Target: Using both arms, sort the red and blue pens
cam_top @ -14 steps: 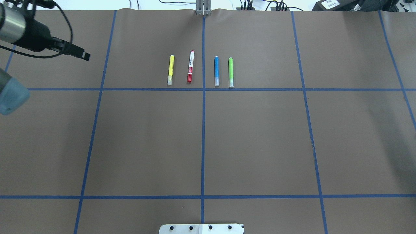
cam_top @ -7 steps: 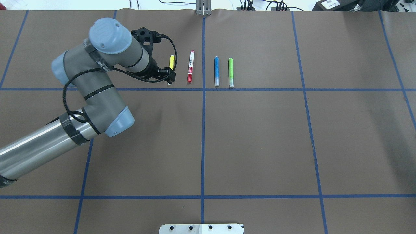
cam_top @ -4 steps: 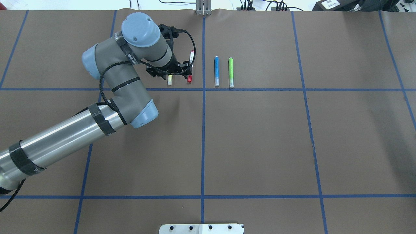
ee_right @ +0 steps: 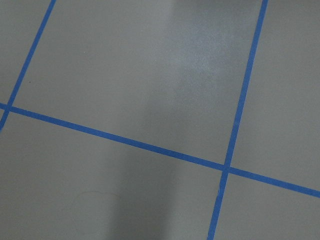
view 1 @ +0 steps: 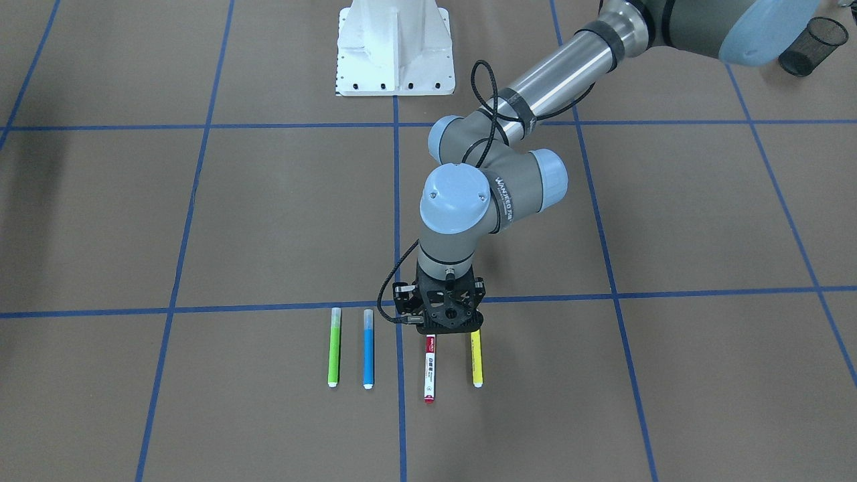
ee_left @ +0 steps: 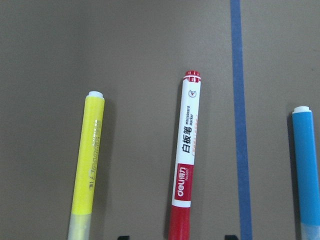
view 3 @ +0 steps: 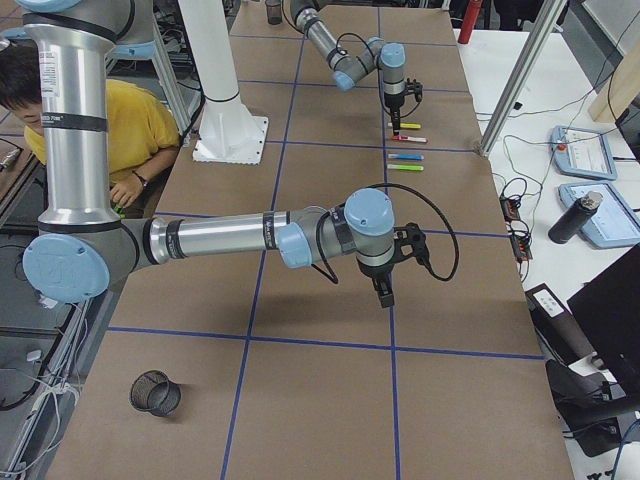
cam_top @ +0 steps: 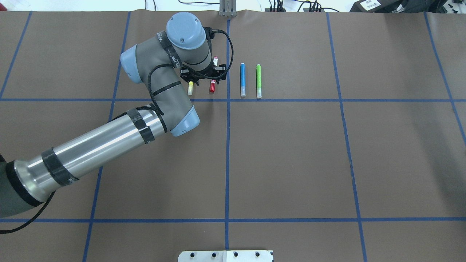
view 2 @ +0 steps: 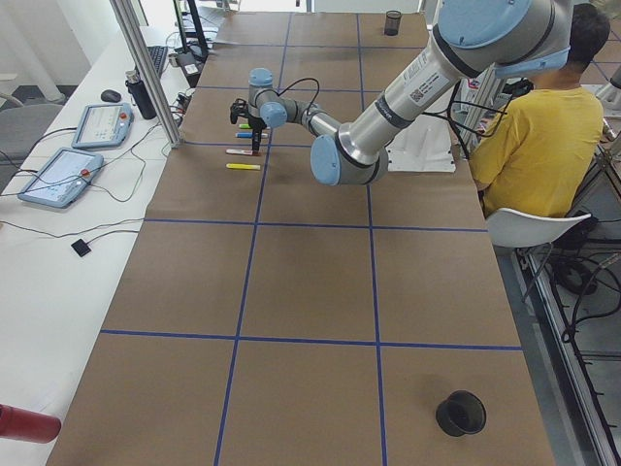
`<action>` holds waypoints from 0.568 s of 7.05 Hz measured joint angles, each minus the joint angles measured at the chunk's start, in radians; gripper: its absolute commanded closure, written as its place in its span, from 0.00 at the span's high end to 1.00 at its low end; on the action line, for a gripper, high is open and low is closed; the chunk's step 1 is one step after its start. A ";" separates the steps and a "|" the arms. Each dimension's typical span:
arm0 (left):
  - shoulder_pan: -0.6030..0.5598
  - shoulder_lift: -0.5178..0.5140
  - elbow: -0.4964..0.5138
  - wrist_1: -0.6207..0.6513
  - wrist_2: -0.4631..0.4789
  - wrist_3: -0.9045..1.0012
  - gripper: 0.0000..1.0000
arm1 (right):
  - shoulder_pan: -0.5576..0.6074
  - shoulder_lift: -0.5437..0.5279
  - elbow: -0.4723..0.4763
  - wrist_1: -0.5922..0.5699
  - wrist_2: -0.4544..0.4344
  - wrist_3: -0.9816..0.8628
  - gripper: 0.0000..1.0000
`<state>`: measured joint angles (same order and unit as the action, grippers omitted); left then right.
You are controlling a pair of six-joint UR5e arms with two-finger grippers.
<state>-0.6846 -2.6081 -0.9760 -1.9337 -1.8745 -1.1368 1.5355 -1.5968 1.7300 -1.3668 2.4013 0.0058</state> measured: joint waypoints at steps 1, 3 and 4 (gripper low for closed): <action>0.005 -0.017 0.030 -0.003 0.006 0.001 0.52 | 0.000 0.000 0.000 0.000 0.000 0.000 1.00; 0.011 -0.026 0.053 -0.019 0.026 0.002 0.49 | 0.000 0.001 0.000 0.000 -0.001 0.000 1.00; 0.016 -0.027 0.064 -0.038 0.039 0.003 0.49 | 0.000 0.001 0.000 0.000 -0.001 0.000 1.00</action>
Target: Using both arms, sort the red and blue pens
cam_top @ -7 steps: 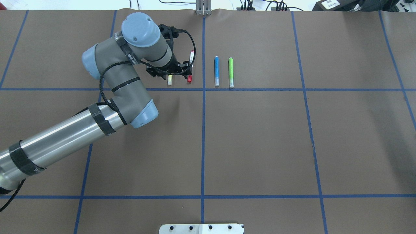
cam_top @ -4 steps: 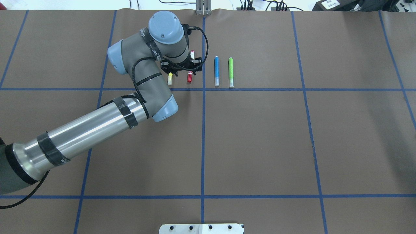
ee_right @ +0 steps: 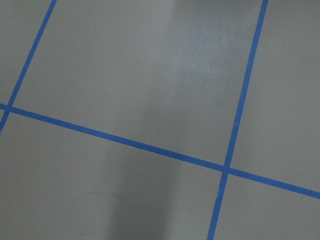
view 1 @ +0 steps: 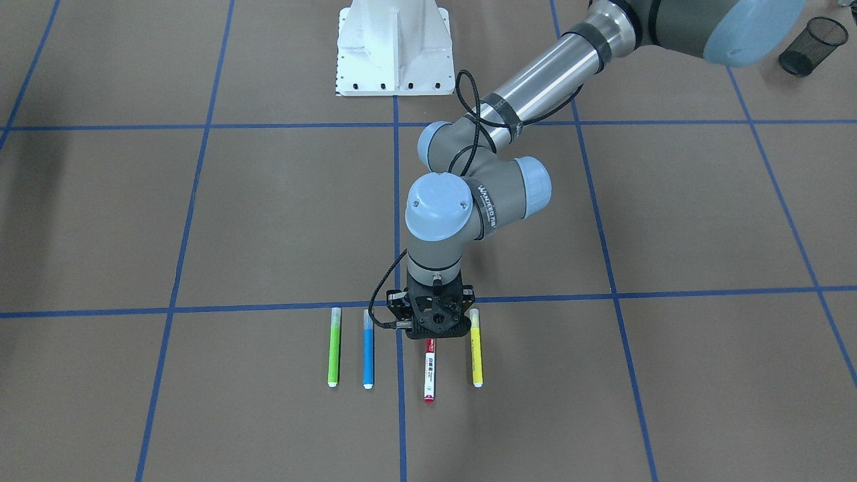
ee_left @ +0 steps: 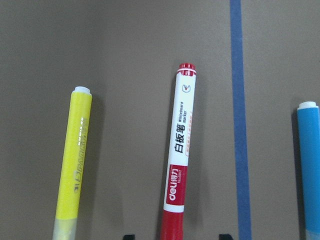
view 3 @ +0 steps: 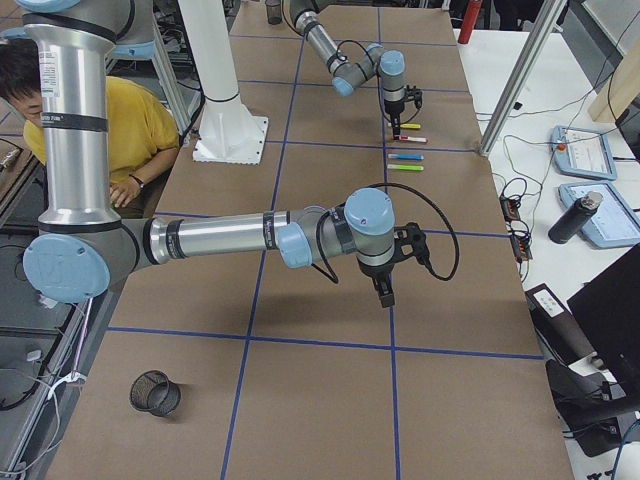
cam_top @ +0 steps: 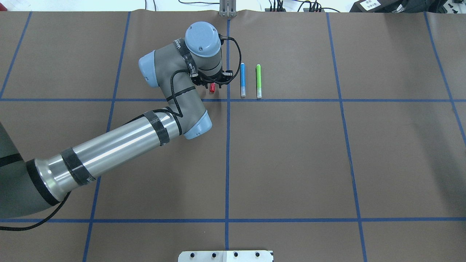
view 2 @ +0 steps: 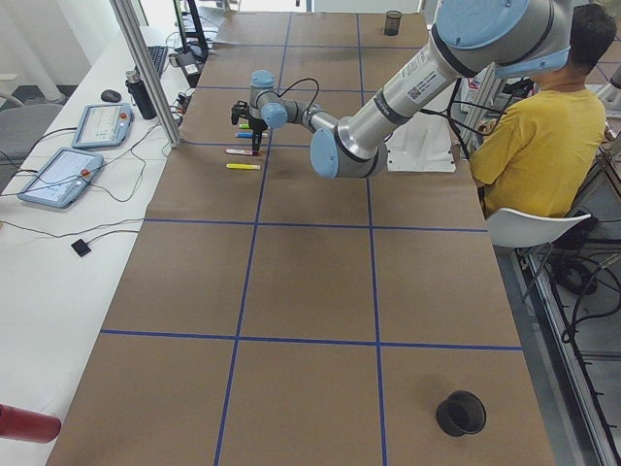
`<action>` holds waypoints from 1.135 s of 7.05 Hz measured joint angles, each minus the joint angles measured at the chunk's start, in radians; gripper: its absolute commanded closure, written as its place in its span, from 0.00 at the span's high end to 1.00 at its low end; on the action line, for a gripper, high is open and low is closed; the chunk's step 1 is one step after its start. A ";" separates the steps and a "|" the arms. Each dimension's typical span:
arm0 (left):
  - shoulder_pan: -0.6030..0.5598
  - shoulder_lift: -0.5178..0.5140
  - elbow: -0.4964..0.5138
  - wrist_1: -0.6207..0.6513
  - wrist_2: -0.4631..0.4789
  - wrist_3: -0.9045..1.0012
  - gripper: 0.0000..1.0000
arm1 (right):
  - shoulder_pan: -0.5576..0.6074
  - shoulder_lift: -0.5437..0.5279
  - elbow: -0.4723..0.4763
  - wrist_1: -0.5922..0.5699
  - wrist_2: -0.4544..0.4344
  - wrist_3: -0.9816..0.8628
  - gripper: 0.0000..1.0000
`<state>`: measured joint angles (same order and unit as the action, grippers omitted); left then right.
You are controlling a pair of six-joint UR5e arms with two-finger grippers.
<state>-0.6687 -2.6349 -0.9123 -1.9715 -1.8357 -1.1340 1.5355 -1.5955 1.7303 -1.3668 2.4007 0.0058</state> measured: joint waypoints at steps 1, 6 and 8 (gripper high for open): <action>0.001 0.000 0.010 -0.016 0.007 0.010 0.49 | 0.000 0.000 0.000 0.000 0.000 -0.001 1.00; 0.001 0.006 0.017 -0.030 0.015 0.039 0.34 | 0.000 0.002 -0.001 0.000 0.000 0.000 1.00; 0.001 0.007 0.015 -0.030 0.015 0.040 0.33 | 0.000 0.002 -0.003 0.000 0.000 -0.001 1.00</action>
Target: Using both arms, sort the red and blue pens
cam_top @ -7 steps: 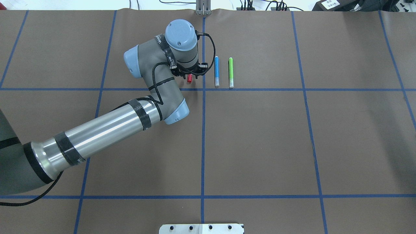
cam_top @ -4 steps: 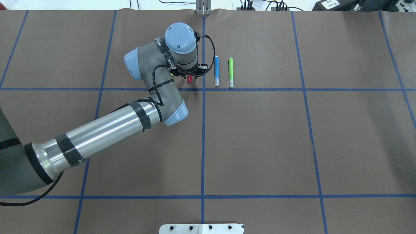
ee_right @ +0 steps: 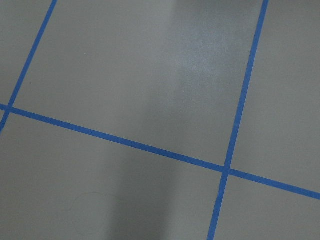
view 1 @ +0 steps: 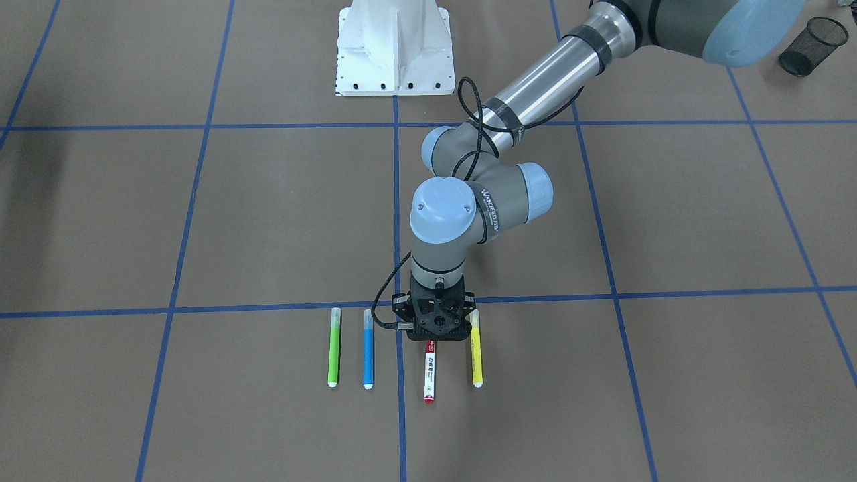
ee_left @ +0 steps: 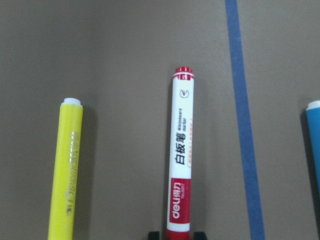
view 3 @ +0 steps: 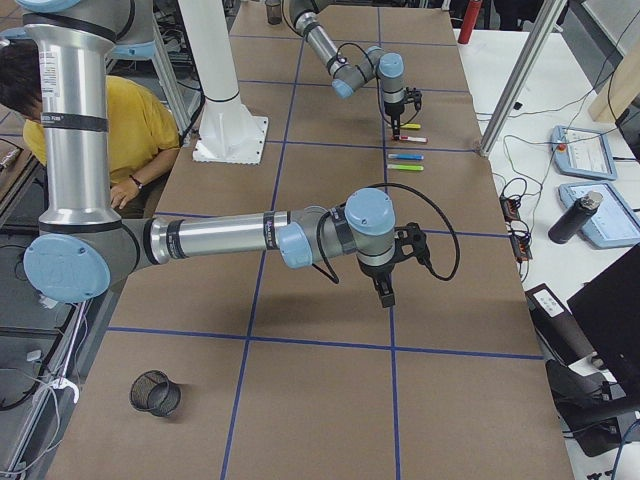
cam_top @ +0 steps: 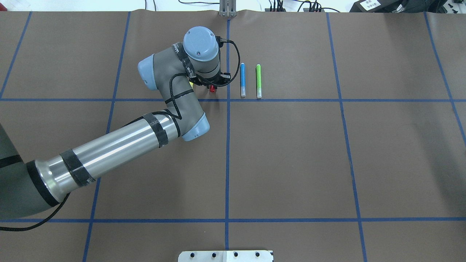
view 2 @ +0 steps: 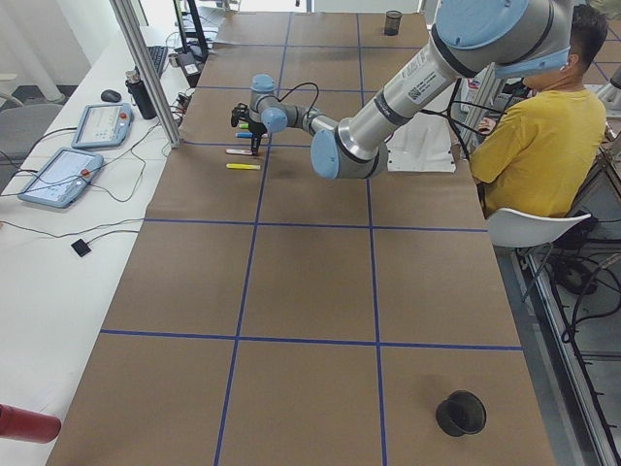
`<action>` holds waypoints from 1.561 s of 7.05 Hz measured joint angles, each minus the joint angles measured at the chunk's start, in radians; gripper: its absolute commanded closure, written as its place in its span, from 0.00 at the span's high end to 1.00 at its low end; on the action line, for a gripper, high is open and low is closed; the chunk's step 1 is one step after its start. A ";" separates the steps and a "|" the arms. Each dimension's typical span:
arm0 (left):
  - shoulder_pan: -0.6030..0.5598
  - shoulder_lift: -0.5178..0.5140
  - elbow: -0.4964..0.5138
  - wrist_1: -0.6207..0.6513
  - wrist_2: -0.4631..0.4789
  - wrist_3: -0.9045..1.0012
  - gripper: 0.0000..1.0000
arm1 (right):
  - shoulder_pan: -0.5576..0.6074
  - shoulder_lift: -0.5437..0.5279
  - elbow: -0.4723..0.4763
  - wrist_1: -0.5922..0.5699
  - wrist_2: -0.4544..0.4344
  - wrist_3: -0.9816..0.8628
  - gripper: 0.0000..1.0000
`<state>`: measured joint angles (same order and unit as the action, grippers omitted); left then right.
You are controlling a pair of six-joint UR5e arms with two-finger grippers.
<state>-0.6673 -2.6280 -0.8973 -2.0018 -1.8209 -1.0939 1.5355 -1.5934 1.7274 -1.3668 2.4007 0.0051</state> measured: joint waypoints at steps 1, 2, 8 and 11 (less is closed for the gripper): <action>0.000 0.000 -0.001 0.000 0.000 0.000 0.33 | 0.000 0.001 -0.001 0.000 0.000 0.000 1.00; 0.000 0.000 -0.001 0.000 0.000 0.000 0.33 | 0.000 0.001 -0.002 0.000 -0.001 0.000 1.00; -0.002 0.007 -0.005 0.000 0.001 -0.001 0.00 | -0.001 0.003 -0.003 0.000 -0.002 0.000 1.00; -0.002 0.014 -0.036 0.000 0.000 -0.001 0.00 | -0.001 0.004 -0.004 0.000 -0.002 0.000 1.00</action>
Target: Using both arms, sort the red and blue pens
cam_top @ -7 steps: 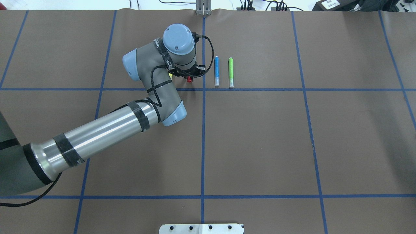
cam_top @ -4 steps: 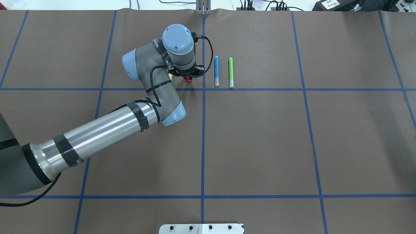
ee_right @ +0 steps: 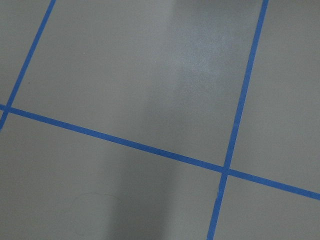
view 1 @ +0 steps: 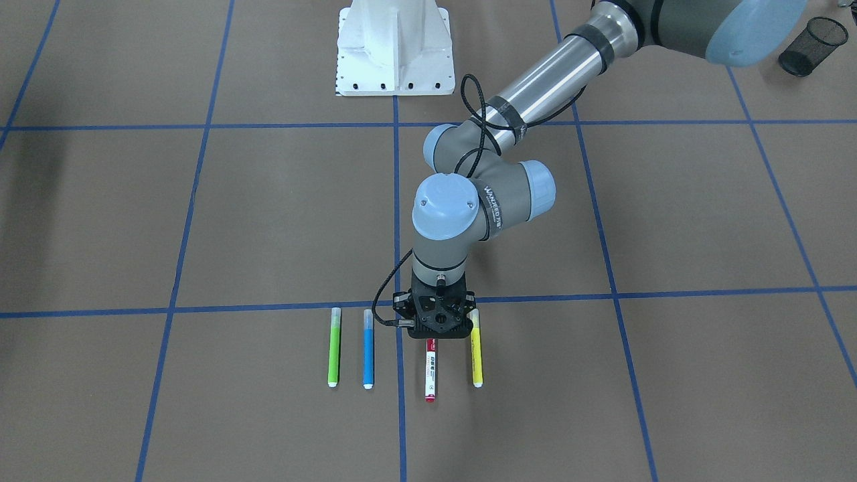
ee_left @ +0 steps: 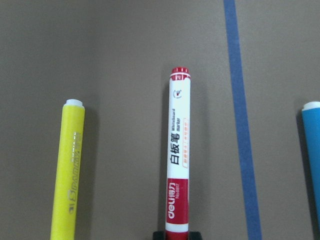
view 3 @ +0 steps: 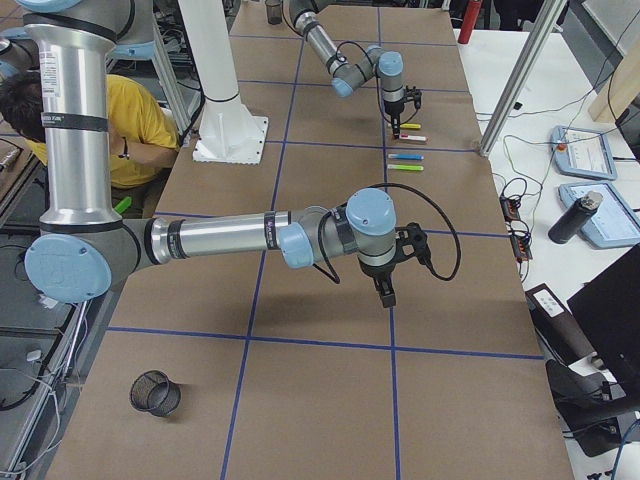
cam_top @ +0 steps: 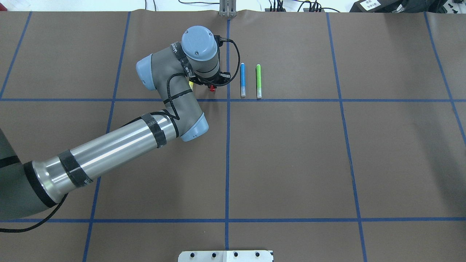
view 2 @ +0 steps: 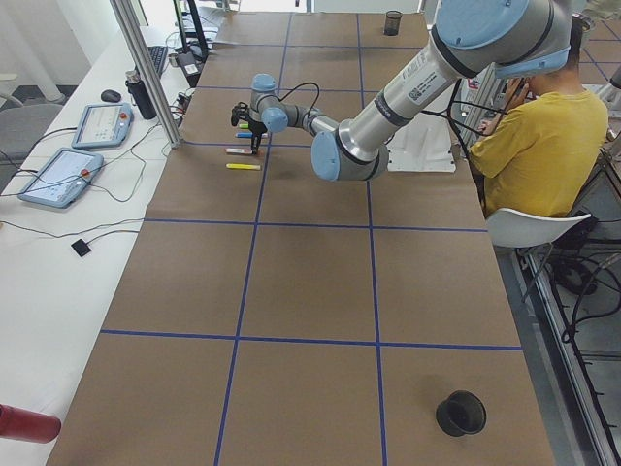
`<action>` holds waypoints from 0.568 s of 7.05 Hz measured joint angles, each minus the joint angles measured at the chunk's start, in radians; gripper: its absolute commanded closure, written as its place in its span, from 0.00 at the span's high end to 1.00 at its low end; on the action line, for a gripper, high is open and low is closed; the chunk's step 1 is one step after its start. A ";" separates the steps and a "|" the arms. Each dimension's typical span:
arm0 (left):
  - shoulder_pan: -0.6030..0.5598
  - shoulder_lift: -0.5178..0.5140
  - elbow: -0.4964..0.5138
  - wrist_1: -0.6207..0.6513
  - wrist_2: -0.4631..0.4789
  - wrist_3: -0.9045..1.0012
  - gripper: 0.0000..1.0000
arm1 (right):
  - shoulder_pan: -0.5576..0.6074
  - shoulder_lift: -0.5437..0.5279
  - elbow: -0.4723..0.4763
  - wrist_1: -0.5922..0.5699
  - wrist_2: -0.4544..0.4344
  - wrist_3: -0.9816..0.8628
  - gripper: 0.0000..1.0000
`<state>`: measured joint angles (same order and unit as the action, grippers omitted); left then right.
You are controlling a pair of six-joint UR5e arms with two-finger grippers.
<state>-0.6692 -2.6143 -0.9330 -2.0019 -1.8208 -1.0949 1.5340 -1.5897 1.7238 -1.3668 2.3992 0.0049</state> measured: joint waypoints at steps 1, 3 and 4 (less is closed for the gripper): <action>-0.002 0.001 -0.017 0.001 0.000 0.000 0.00 | -0.001 0.000 -0.001 0.000 0.000 0.000 1.00; -0.011 0.018 -0.083 0.013 -0.003 -0.001 0.00 | -0.001 0.002 -0.001 0.000 0.000 0.001 1.00; -0.019 0.051 -0.145 0.028 -0.008 -0.001 0.00 | -0.002 0.002 -0.001 0.000 0.000 0.001 1.00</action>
<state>-0.6878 -2.5638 -1.0776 -1.9734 -1.8288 -1.0956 1.5325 -1.5879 1.7227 -1.3668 2.3988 0.0060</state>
